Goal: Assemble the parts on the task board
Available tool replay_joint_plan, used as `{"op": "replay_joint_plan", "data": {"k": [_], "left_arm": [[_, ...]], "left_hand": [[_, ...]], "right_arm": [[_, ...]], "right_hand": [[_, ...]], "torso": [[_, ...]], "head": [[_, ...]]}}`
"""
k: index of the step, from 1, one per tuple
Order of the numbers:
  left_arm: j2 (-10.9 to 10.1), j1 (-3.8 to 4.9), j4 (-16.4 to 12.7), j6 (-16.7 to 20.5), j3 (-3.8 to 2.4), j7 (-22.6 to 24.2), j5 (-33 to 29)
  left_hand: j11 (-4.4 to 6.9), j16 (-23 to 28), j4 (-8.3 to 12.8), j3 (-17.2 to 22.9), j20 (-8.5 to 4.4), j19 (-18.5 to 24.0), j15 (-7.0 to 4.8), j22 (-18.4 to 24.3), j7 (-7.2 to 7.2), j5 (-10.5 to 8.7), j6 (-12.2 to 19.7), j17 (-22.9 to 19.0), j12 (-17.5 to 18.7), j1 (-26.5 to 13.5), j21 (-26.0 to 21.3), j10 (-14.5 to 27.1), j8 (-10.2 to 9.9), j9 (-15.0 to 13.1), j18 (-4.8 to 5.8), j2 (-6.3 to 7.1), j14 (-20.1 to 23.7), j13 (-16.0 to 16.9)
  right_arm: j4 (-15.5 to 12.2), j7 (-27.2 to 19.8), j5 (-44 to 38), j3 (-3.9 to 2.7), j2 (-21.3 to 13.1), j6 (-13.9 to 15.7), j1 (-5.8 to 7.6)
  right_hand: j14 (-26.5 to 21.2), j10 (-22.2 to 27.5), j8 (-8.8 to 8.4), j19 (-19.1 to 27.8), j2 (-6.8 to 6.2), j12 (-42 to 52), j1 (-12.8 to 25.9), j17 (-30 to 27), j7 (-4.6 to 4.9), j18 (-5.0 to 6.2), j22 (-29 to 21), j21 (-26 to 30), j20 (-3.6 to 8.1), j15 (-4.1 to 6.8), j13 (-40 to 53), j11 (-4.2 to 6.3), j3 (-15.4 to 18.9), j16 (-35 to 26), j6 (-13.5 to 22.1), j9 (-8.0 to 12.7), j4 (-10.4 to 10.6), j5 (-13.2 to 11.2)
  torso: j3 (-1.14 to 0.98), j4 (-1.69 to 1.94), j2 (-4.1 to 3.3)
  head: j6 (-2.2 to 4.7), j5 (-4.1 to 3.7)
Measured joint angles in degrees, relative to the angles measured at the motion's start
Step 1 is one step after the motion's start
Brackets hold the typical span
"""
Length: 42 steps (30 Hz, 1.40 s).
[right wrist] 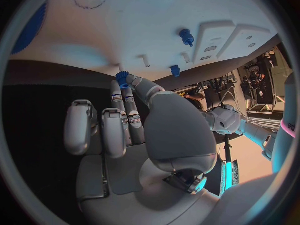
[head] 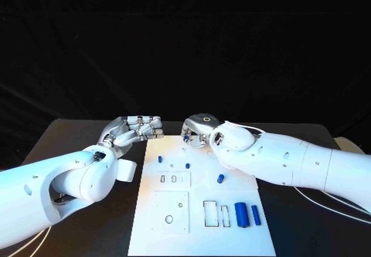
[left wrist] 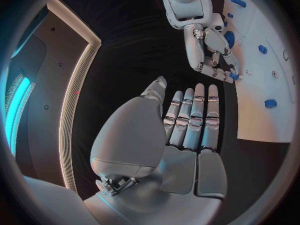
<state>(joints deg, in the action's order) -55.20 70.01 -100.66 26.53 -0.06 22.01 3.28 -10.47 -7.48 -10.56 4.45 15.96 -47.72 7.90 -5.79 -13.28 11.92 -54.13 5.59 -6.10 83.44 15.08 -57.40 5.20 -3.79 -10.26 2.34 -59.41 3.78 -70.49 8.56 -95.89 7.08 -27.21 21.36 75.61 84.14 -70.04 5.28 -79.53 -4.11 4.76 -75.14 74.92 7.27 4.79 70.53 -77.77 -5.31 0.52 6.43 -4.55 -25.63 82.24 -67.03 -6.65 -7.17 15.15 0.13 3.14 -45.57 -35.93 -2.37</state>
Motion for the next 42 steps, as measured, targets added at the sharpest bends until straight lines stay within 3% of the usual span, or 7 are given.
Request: {"op": "replay_joint_plan", "data": {"k": [15, 19, 22, 27, 34, 38, 42], "left_arm": [[-0.09, 0.05, 0.04, 0.0, -0.01, -0.01, -0.04], [-0.11, 0.06, 0.04, 0.0, -0.01, -0.02, -0.05], [-0.11, 0.08, 0.04, 0.0, -0.01, -0.02, -0.05], [-0.16, 0.09, 0.07, 0.0, -0.01, -0.04, -0.06], [-0.47, 0.11, 0.18, 0.0, -0.02, -0.09, -0.06], [-0.63, 0.12, 0.32, -0.01, -0.02, -0.11, -0.06], [-0.73, 0.12, 0.6, -0.02, -0.02, -0.14, -0.06]], "left_hand": [[0.0, 0.0, 0.0, 0.0, 0.0, 0.0, 0.0, 0.0, 0.0, 0.0, 0.0, 0.0, 0.0, 0.0, 0.0, 0.0, 0.0, 0.0, 0.0, 0.0, 0.0, 0.01], [0.0, 0.0, 0.0, 0.0, 0.0, 0.0, 0.0, 0.03, 0.0, 0.0, 0.0, 0.0, 0.0, 0.0, 0.0, 0.0, 0.0, 0.0, 0.0, 0.0, 0.0, 0.01], [0.0, 0.0, 0.0, 0.0, 0.0, 0.0, 0.0, 0.07, 0.0, 0.0, 0.0, 0.0, 0.0, 0.0, 0.0, 0.0, 0.0, 0.0, 0.0, 0.0, 0.0, 0.01], [0.0, 0.0, 0.0, 0.0, 0.0, 0.0, 0.0, 0.07, 0.0, 0.0, 0.0, 0.0, 0.0, 0.0, 0.0, 0.0, 0.0, 0.0, 0.01, 0.0, 0.0, 0.01], [-0.2, 0.0, 0.0, 0.0, 0.0, 0.0, 0.0, 0.06, 0.0, 0.0, 0.0, 0.0, 0.33, 0.0, 0.0, 0.21, 0.0, 0.0, 0.0, 0.0, 0.0, 0.01], [-0.2, 0.0, 0.0, 0.0, 0.0, 0.0, 0.0, 0.06, 0.0, 0.0, 0.0, 0.0, 0.33, 0.0, 0.0, 0.21, 0.0, 0.0, 0.0, 0.0, 0.0, 0.01], [-0.2, 0.0, 0.0, 0.0, 0.0, 0.0, 0.0, 0.06, 0.0, 0.0, 0.0, 0.0, 0.33, 0.0, 0.0, 0.2, 0.0, 0.0, 0.0, 0.0, 0.0, 0.01]], "right_arm": [[0.31, -0.02, -0.03, -0.08, 0.19, -1.74, -0.03], [0.89, 0.07, -0.03, 0.03, 0.38, -1.89, -0.12], [1.23, 0.12, -0.03, 0.07, 0.52, -1.88, -0.21], [0.82, 0.3, -0.03, 0.08, 0.28, -1.57, -0.21], [-5.6, 1.13, -0.15, -0.4, -5.35, -0.06, -0.23], [-10.08, 1.57, 0.71, -0.94, -10.56, 1.4, -0.04], [-13.8, 1.83, 4.2, -1.37, -16.27, 2.41, 0.43]], "right_hand": [[0.0, -0.01, -0.4, 0.4, -0.23, -0.46, 0.23, -0.01, 0.35, 0.01, -0.78, 0.28, -0.15, 0.0, -0.02, -0.01, 0.01, 0.0, 0.36, -0.11, 0.01, -0.69], [-0.13, 4.63, -1.54, 2.97, -1.61, -0.78, 1.64, -2.21, 1.42, 0.02, -4.32, 3.01, -1.05, -1.14, -1.13, -0.41, -0.26, -1.06, 6.37, 1.17, 0.89, -3.86], [-0.11, 8.39, -1.54, 4.6, -2.59, -0.78, 2.27, -4.43, 0.64, 0.02, -7.06, 5.15, -1.71, -1.35, -2.32, -1.44, 0.35, -2.38, 10.55, 2.12, 1.55, -4.55], [-0.11, 9.21, -1.54, 4.74, -3.09, -0.78, 2.36, -5.09, 0.48, 0.02, -7.89, 5.72, -1.85, -1.35, -2.49, -1.74, 0.98, -2.45, 11.35, 2.25, 1.59, -4.55], [-0.11, 8.53, -1.26, 4.75, -3.09, 0.64, 2.36, -4.8, 1.24, 0.03, -7.15, 5.83, -1.86, -1.35, -2.33, -1.19, 1.71, -2.66, 10.01, 1.88, 2.32, -3.69], [-0.11, 4.87, -1.19, 3.73, -3.5, 2.74, 3.77, -3.56, 1.96, 0.03, -5.61, 4.79, -1.52, -1.35, -1.7, -0.96, 2.62, -1.81, 9.28, 1.79, 3.92, -0.37], [-0.15, -1.36, -0.68, 2.73, -5.09, 6.49, 5.76, -2.11, 1.71, 0.04, -3.6, 3.49, -0.9, -0.85, -0.01, 0.04, 4.65, -0.9, 8.41, 1.51, 5.74, 0.06]], "torso": [[0.05, -0.02, -0.06], [0.07, 0.01, -0.09], [0.07, 0.02, -0.11], [0.07, 0.02, -0.13], [0.06, -0.13, -0.07], [0.07, -0.26, 0.06], [0.08, -0.46, 0.31]], "head": [[-0.33, 0.11], [-0.27, 0.1], [-0.22, 0.08], [-0.18, 0.06], [-0.04, 0.12], [0.02, -0.35], [0.08, -0.58]]}}
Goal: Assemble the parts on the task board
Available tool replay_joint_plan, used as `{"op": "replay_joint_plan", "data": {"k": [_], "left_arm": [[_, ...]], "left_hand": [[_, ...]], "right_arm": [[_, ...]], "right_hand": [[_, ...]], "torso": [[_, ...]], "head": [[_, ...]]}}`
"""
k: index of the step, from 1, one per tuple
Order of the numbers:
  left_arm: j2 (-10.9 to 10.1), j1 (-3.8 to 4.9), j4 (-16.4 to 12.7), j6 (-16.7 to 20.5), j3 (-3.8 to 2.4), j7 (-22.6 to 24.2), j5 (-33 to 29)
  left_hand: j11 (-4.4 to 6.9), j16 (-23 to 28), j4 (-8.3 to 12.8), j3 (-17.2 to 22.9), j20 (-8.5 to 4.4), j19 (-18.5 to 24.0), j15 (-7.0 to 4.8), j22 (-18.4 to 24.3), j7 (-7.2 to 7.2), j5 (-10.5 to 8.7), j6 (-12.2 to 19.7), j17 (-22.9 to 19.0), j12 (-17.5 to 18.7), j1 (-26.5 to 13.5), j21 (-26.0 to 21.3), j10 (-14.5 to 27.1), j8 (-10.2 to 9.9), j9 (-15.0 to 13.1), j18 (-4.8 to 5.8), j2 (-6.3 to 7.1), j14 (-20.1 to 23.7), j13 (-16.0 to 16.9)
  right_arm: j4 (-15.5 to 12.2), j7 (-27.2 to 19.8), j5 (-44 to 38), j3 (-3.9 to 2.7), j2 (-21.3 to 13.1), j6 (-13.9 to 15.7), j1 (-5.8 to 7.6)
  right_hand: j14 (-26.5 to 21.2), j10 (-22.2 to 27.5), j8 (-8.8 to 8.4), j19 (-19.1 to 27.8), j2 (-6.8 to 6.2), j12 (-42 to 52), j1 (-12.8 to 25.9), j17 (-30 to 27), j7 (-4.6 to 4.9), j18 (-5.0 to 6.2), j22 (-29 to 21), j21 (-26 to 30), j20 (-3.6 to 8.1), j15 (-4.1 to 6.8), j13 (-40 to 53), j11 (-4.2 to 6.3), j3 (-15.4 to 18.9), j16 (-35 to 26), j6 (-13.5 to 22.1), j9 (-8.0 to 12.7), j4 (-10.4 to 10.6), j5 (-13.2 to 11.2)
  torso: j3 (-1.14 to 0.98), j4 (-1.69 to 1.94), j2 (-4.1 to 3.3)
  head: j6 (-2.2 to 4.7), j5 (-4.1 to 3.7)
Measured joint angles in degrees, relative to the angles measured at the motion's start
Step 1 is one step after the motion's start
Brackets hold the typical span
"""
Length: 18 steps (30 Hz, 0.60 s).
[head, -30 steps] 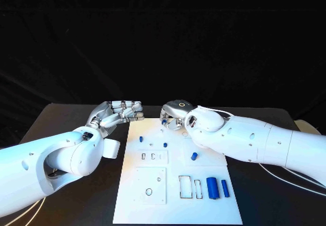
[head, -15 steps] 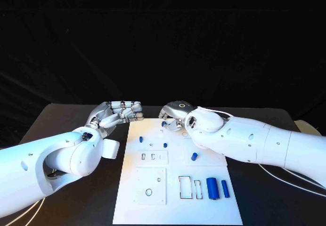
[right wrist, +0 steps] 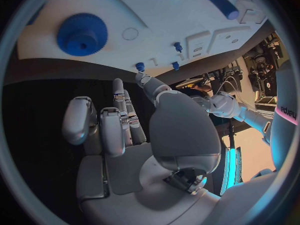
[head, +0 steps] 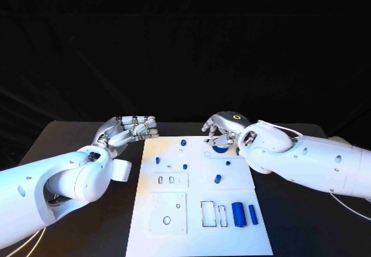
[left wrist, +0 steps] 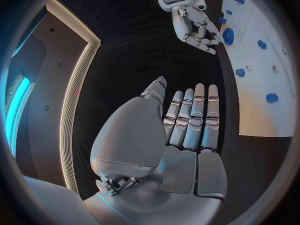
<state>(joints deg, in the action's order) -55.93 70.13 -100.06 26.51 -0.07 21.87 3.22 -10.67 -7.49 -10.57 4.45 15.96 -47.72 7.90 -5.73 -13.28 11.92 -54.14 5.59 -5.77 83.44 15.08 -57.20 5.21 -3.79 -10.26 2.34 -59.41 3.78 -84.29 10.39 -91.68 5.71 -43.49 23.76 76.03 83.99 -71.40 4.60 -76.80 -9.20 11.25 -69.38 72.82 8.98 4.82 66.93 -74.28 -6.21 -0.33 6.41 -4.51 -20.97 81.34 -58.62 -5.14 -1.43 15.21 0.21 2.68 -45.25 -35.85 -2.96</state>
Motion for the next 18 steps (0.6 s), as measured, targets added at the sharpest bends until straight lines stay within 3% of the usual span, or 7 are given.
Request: {"op": "replay_joint_plan", "data": {"k": [5, 7, 8, 9, 11, 14, 18], "left_arm": [[-0.01, 0.01, 0.36, -0.05, 0.0, -0.03, 0.01], [-0.01, 0.01, 0.6, -0.08, 0.01, -0.05, 0.01], [0.0, 0.01, 0.72, -0.1, 0.01, -0.05, 0.02], [0.02, 0.01, 0.86, -0.13, 0.01, -0.06, 0.02], [0.06, 0.01, 1.15, -0.19, 0.01, -0.06, 0.02], [0.09, 0.01, 1.44, -0.26, 0.01, -0.07, 0.03], [0.16, 0.01, 1.6, -0.41, 0.01, -0.09, 0.03]], "left_hand": [[0.0, 0.0, 0.0, 0.0, 0.0, 0.0, 0.0, 0.0, 0.0, 0.0, 0.0, 0.0, 0.0, 0.0, 0.0, 0.0, 0.0, 0.0, 0.0, 0.0, 0.0, 0.0], [0.0, 0.0, 0.0, 0.0, 0.0, 0.0, 0.0, 0.0, 0.0, 0.0, 0.0, 0.0, 0.0, 0.0, 0.0, 0.0, 0.0, 0.0, 0.0, 0.0, 0.0, 0.0], [0.0, 0.0, 0.0, 0.0, 0.0, 0.0, 0.0, 0.0, 0.0, 0.0, 0.0, 0.0, 0.0, 0.0, 0.0, 0.0, 0.0, 0.0, 0.0, 0.0, 0.0, 0.0], [0.0, 0.0, 0.0, 0.0, 0.0, 0.0, 0.0, 0.0, 0.0, 0.0, 0.0, 0.0, 0.0, 0.0, 0.0, 0.0, 0.0, 0.0, 0.0, 0.0, 0.0, 0.0], [0.0, 0.08, 0.0, 0.0, 0.0, 0.0, 0.0, 0.05, 0.0, 0.0, 0.0, 0.0, 0.0, 0.0, 0.0, 0.0, -0.18, 0.0, -0.01, 0.0, 0.0, 0.0], [0.0, 0.2, 0.0, 0.0, 0.0, 0.0, 0.0, 0.05, 0.0, 0.0, 0.0, 0.0, 0.0, 0.0, 0.0, 0.0, -0.24, 0.0, 0.0, 0.0, 0.0, 0.0], [0.0, 0.2, 0.0, 0.0, 0.0, 0.0, 0.0, 0.05, 0.0, 0.0, 0.0, 0.0, 0.0, 0.0, 0.0, 0.0, -0.24, 0.0, -0.01, 0.0, 0.0, 0.0]], "right_arm": [[-1.45, 0.58, 5.47, -0.11, -4.68, -0.31, 0.19], [-1.69, 0.85, 7.4, -0.13, -5.78, -0.84, 0.2], [-1.76, 0.95, 8.08, -0.14, -6.13, -1.14, 0.2], [-1.77, 1.05, 8.7, -0.14, -6.39, -1.44, 0.2], [-1.67, 1.35, 9.8, -0.14, -6.69, -2.22, 0.2], [-1.21, 1.68, 10.71, -0.15, -6.65, -3.34, 0.12], [0.28, 2.17, 11.56, -0.13, -5.69, -4.82, -0.15]], "right_hand": [[0.04, -7.61, 0.48, -2.13, -1.55, 11.34, 0.58, 2.05, -1.51, 0.0, 3.49, -2.41, 1.49, 1.78, 8.42, 2.03, 6.12, 1.86, 0.28, -0.33, 1.29, 1.3], [0.04, -6.55, 1.54, -3.09, -1.04, 29.41, -0.5, 2.14, -1.53, -0.01, 5.2, -3.56, 1.61, 1.78, 26.91, 2.2, 10.84, 3.23, 2.27, -0.72, 2.6, 2.08], [0.07, -5.74, 2.44, -3.51, -0.1, 39.19, -1.44, 2.14, -1.54, -0.09, 6.0, -4.05, 1.39, 1.71, 37.78, 1.87, 13.3, 3.95, 3.35, -1.06, 3.8, 2.49], [0.04, -4.68, 3.79, -3.86, 1.2, 51.63, -2.74, 2.14, -1.28, -0.89, 6.89, -4.61, 1.04, 1.33, 50.22, 1.57, 16.35, 4.79, 4.54, -1.6, 5.25, 3.11], [0.04, -5.15, 5.42, -4.19, 1.49, 60.8, -3.68, 2.14, -0.76, -0.9, 7.8, -5.09, 0.7, 1.33, 60.16, 0.93, 19.09, 5.58, 5.85, -2.18, 6.69, 3.11], [0.04, -8.18, 6.95, -4.91, 1.87, 67.32, -4.64, 2.14, -0.29, -0.88, 8.02, -5.74, 0.4, 1.1, 67.42, 0.57, 20.77, 6.47, 7.17, -2.65, 8.12, 3.63], [0.03, -9.35, 7.81, -5.26, 2.0, 69.95, -5.09, 2.13, 0.23, -0.89, 8.02, -6.1, 0.22, 0.72, 68.54, 0.06, 22.05, 6.85, 8.9, -2.87, 9.4, 4.55]], "torso": [[0.02, -0.3, 0.34], [0.02, -0.42, 0.42], [0.01, -0.47, 0.47], [-0.01, -0.51, 0.51], [-0.04, -0.57, 0.56], [-0.05, -0.58, 0.58], [-0.08, -0.58, 0.57]], "head": [[0.18, -0.27], [0.19, -0.31], [0.19, -0.32], [0.19, -0.34], [0.2, -0.36], [0.26, -0.38], [0.31, -0.38]]}}
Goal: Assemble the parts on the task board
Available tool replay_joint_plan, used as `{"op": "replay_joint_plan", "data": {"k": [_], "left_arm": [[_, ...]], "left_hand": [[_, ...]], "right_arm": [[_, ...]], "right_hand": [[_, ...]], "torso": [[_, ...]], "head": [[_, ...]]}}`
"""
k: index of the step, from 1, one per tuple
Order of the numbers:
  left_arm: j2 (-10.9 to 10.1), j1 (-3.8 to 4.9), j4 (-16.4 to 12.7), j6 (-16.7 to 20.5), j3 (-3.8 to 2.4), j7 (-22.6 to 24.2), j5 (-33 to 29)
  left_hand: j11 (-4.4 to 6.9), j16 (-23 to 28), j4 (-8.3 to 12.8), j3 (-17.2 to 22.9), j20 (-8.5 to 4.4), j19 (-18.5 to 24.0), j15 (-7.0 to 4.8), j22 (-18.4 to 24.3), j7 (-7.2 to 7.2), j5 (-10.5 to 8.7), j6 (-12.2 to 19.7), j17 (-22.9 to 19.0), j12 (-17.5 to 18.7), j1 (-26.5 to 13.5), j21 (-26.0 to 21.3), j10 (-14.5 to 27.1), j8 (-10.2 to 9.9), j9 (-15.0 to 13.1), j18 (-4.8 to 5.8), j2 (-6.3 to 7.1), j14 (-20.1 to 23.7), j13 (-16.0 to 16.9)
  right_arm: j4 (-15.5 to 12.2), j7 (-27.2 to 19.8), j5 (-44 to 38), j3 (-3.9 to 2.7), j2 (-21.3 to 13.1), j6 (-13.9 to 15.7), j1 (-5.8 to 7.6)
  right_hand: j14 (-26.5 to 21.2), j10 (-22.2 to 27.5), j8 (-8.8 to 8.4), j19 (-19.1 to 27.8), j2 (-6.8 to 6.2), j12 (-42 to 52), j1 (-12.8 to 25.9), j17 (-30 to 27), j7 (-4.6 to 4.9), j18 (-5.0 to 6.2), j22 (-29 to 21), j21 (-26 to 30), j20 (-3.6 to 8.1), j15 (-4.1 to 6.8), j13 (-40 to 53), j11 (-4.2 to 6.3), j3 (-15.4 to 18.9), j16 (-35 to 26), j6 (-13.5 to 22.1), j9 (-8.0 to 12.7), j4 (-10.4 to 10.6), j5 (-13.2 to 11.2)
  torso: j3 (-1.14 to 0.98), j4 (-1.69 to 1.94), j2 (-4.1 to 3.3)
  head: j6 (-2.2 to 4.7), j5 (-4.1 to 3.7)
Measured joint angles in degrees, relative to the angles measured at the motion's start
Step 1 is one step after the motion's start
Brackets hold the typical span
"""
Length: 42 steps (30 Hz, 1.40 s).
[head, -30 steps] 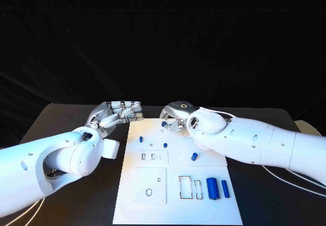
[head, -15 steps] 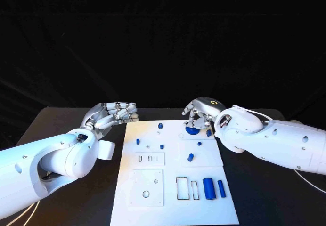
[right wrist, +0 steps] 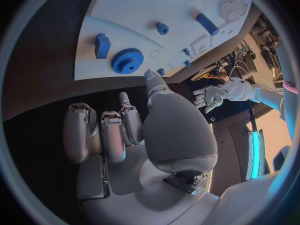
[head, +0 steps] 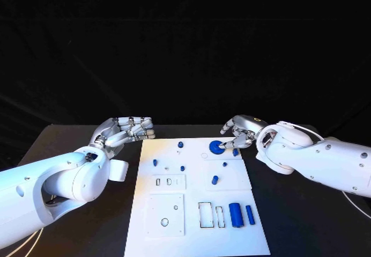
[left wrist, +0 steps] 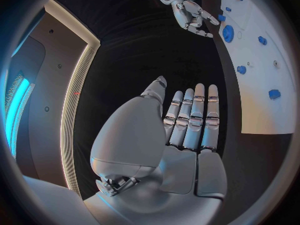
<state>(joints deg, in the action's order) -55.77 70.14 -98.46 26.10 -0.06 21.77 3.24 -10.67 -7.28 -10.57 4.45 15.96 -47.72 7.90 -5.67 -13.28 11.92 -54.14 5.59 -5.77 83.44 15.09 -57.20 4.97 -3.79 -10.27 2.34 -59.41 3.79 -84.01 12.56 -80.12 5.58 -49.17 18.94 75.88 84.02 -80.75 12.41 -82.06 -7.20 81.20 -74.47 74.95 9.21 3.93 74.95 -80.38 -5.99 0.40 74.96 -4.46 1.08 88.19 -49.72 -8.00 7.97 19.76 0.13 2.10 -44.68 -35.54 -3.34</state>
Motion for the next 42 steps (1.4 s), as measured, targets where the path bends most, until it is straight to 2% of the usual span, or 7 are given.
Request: {"op": "replay_joint_plan", "data": {"k": [8, 15, 25, 28, 42], "left_arm": [[0.03, 0.0, 0.07, -0.18, 0.0, -0.09, 0.0], [0.02, 0.0, 0.07, -0.3, 0.0, -0.23, 0.01], [0.1, 0.0, 0.07, -0.48, 0.0, -0.45, 0.01], [0.12, 0.0, 0.07, -0.5, 0.0, -0.51, 0.01], [0.12, 0.0, 0.06, -0.59, 0.0, -0.66, 0.01]], "left_hand": [[0.0, 0.0, 0.0, 0.0, 0.0, 0.0, 0.0, 0.0, 0.0, 0.0, 0.0, 0.0, 0.0, 0.0, 0.0, 0.0, 0.0, 0.0, 0.01, 0.0, 0.0, 0.0], [0.0, 0.0, 0.0, 0.0, 0.0, 0.0, 0.0, 0.0, 0.0, 0.0, 0.0, 0.0, 0.0, 0.0, 0.0, 0.0, 0.0, 0.0, 0.01, 0.0, 0.0, 0.0], [0.0, 0.0, 0.16, -0.16, 0.0, 0.0, 0.0, 0.05, 0.0, 0.0, 0.0, 0.0, 0.0, 0.0, 0.0, 0.0, 0.0, 0.0, 0.0, 0.0, 0.0, 0.0], [0.0, 0.26, 0.16, -0.16, 0.0, 0.0, 0.0, 0.05, -0.02, 0.0, 0.02, 0.0, 0.18, 0.0, 0.0, 0.0, -0.15, 0.0, 0.01, 0.0, 0.0, 0.0], [0.0, 0.31, 0.16, -0.16, 0.0, 0.0, 0.0, 0.09, -0.21, 0.0, 0.21, 0.0, 0.27, 0.0, 0.0, 0.0, -0.22, 0.0, 0.0, 0.0, 0.0, 0.0]], "right_arm": [[1.59, 0.45, 0.42, 0.05, 1.75, -1.71, -0.36], [2.98, 0.59, 0.22, 0.07, 2.62, -2.52, -0.83], [3.94, 0.64, -0.66, 0.08, 3.45, -2.92, -1.01], [4.13, 0.64, -0.97, 0.08, 3.63, -2.96, -1.03], [5.11, 0.55, -1.7, 0.1, 4.65, -3.36, -1.33]], "right_hand": [[0.0, -1.1, 1.02, -0.24, 0.07, 1.5, -0.52, -0.01, -0.04, 0.0, -0.01, -0.48, -0.24, 0.0, 0.0, 0.11, 0.59, 0.22, 0.36, -0.25, 0.59, 0.34], [-0.2, -1.3, 1.54, -0.24, 0.69, 1.72, -1.14, -0.01, -0.04, 0.0, -0.01, -0.73, -0.24, -0.2, 0.0, -0.09, 0.66, 0.27, 0.36, -0.4, 0.66, 0.58], [-0.2, -1.93, 2.2, -0.76, 0.77, 2.5, -1.63, -0.02, -0.04, 0.01, -0.02, -1.15, -0.13, -0.2, -0.01, 0.09, 0.5, 0.5, 0.36, -0.66, 0.83, 0.87], [-0.2, -1.94, 2.54, -1.06, 0.79, 2.59, -1.65, -0.02, -0.04, -0.63, -0.02, -1.17, -0.25, -0.2, -0.01, 0.1, 0.49, 0.5, 0.36, -0.7, 0.83, 0.87], [-0.2, -2.95, 3.1, -1.26, 1.53, 3.68, -2.39, -0.03, -0.42, -0.87, -0.03, -1.6, -0.05, -0.19, -0.02, 0.31, 0.49, 0.71, -0.02, -0.85, 0.83, 1.09]], "torso": [[0.03, 0.13, -0.07], [0.07, 0.05, -0.1], [0.07, 0.03, -0.08], [0.07, 0.03, -0.07], [0.04, 0.06, -0.08]], "head": [[-0.15, 0.1], [-0.52, 0.22], [-0.88, 0.19], [-0.91, 0.25], [-1.23, 0.39]]}}
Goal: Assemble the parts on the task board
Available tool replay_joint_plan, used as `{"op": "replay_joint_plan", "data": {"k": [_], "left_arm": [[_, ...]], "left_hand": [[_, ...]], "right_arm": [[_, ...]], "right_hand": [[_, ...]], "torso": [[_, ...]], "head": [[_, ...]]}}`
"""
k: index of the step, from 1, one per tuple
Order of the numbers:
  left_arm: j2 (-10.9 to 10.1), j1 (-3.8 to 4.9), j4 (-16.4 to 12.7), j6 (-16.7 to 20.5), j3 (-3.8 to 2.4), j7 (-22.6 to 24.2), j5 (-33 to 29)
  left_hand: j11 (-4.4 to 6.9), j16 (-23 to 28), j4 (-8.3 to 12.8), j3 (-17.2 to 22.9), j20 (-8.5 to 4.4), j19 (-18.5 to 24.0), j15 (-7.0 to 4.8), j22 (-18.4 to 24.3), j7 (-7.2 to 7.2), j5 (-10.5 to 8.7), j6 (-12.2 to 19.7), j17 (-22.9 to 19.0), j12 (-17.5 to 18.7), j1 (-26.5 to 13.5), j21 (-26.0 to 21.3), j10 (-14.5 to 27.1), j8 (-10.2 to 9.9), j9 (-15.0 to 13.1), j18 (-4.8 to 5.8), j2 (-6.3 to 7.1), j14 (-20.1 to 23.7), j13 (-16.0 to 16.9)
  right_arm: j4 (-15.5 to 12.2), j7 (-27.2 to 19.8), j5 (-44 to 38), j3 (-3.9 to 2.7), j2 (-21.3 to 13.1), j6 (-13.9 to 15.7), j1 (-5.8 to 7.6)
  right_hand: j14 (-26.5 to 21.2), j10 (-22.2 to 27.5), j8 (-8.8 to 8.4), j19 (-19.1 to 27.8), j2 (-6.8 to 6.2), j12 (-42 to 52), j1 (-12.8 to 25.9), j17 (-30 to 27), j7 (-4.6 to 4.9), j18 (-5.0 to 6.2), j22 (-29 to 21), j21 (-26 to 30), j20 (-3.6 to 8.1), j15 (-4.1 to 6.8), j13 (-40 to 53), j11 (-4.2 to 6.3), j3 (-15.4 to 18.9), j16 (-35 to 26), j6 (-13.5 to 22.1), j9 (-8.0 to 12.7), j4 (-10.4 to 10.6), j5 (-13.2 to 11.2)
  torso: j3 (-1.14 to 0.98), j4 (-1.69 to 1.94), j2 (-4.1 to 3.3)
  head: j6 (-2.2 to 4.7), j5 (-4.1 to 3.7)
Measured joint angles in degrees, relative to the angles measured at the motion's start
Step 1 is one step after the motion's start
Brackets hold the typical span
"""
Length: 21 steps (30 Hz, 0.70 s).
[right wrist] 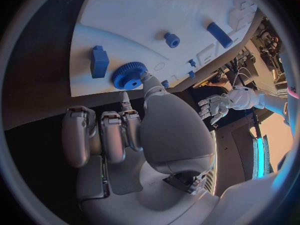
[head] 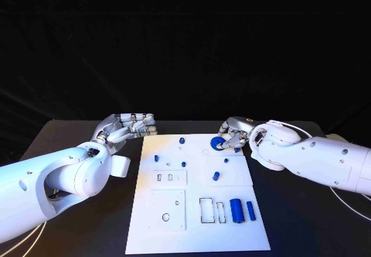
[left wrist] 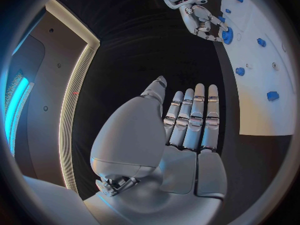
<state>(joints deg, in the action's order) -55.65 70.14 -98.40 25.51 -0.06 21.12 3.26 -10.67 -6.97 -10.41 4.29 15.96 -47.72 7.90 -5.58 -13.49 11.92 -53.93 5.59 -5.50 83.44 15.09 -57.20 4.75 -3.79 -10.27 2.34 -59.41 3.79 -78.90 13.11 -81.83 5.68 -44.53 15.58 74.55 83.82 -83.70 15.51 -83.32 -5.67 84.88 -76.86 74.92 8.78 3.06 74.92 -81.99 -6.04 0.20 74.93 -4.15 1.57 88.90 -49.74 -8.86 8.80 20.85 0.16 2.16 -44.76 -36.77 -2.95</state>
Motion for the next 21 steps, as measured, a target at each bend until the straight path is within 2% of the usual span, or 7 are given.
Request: {"op": "replay_joint_plan", "data": {"k": [3, 13, 16, 21], "left_arm": [[0.0, 0.0, 0.0, -0.01, 0.0, -0.02, 0.0], [-0.02, 0.0, 0.0, -0.03, 0.0, -0.05, 0.0], [-0.03, 0.0, 0.0, -0.04, 0.0, -0.06, 0.0], [-0.03, 0.0, 0.01, -0.04, 0.0, -0.08, 0.0]], "left_hand": [[0.0, 0.0, 0.0, 0.0, 0.0, 0.0, 0.0, 0.0, 0.0, 0.0, 0.0, 0.0, 0.0, 0.0, 0.0, 0.0, 0.0, 0.0, 0.0, 0.0, 0.0, 0.0], [-0.2, 0.0, 0.0, 0.0, 0.0, 0.0, 0.2, -0.01, 0.0, 0.0, 0.0, 0.0, 0.0, 0.0, -0.24, 0.2, 0.0, 0.0, 0.0, 0.0, 0.2, 0.0], [-0.21, 0.0, 0.0, 0.0, 0.0, 0.0, 0.2, -0.01, 0.0, 0.0, 0.0, 0.0, 0.0, 0.0, -0.24, 0.2, 0.0, 0.0, 0.01, 0.0, 0.2, 0.0], [-0.2, 0.0, 0.0, 0.0, 0.0, 0.0, 0.2, 0.04, 0.0, 0.0, 0.0, 0.0, 0.0, 0.0, -0.24, 0.2, 0.0, 0.0, 0.01, 0.0, 0.2, 0.0]], "right_arm": [[0.2, -0.01, -0.06, 0.04, 0.13, -0.18, -0.17], [0.31, -0.03, -0.25, -0.06, 0.23, -0.54, -0.21], [0.33, -0.03, -0.35, -0.1, 0.24, -0.63, -0.2], [0.3, -0.08, -0.53, -0.13, 0.26, -0.68, -0.19]], "right_hand": [[0.0, 0.0, 0.0, 0.0, 0.23, 0.0, -0.23, 0.0, 0.21, 0.0, 0.0, 0.0, 0.0, 0.0, 0.0, 0.0, 0.0, 0.0, -0.21, 0.0, 0.0, 0.0], [0.0, 0.0, 0.21, 0.0, 0.46, 0.31, -0.46, 0.0, -0.1, 0.0, -0.01, -0.21, 0.0, 0.0, -0.01, 0.0, -0.17, 0.0, -0.77, 0.0, -0.17, 0.0], [0.0, 0.0, 0.55, -0.12, 1.08, 0.76, -1.08, -0.01, -0.3, 0.0, -0.02, -0.21, 0.12, 0.0, -0.01, 0.0, -0.55, 0.22, -1.19, -0.04, -0.56, 0.0], [0.0, -0.32, 0.88, -0.35, 2.46, 1.83, -3.03, -0.01, -0.61, 0.0, -0.01, -0.62, 0.35, 0.0, -0.01, 0.32, -3.02, 0.22, -3.33, 0.0, -1.46, -3.16]], "torso": [[0.0, -0.02, -0.01], [0.0, -0.02, 0.0], [-0.01, -0.02, -0.01], [-0.01, -0.02, -0.01]], "head": [[-0.11, 0.07], [-0.43, 0.1], [-0.52, 0.1], [-0.53, 0.06]]}}
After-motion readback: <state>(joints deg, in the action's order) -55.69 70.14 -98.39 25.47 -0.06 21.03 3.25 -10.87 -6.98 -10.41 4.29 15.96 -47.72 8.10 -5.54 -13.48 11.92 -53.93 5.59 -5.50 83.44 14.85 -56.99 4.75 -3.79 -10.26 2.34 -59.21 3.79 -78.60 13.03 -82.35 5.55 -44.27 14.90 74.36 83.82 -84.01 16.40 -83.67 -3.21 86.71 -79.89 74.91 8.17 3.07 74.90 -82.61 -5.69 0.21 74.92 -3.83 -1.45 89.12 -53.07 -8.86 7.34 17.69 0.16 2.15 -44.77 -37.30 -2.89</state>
